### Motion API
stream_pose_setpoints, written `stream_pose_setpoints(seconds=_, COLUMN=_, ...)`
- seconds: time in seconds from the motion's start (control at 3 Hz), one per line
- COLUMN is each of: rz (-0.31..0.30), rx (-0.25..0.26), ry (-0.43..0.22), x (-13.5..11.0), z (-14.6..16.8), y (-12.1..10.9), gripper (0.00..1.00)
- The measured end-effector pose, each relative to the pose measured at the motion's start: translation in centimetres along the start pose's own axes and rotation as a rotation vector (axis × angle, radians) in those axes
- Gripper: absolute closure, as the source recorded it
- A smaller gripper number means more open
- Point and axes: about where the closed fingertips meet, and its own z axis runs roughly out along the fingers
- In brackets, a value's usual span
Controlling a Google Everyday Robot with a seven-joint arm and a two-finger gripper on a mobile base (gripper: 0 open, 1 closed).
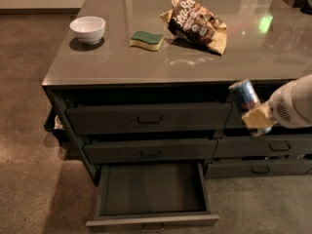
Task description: Pick redbull can from bottom drawer and place on counter
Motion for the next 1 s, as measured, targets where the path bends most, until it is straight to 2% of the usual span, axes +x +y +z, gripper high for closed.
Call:
stream_pose_setpoints(seconds=0.33, rz=-0.086, rx=0.110, ry=-0.113, x=-5.7, z=-8.1, y=-0.1, gripper=1.00)
stream_pose_setpoints(seconds=0.67, rz=-0.086, rx=0.111, ry=-0.114, x=-5.8, z=-8.1, y=-0.1, gripper=1.00)
stream_pose_setpoints(seconds=1.0, rz=-0.096, rx=0.095, ry=-0.124, x=-7.5, z=-5.8, y=0.7, gripper=1.00)
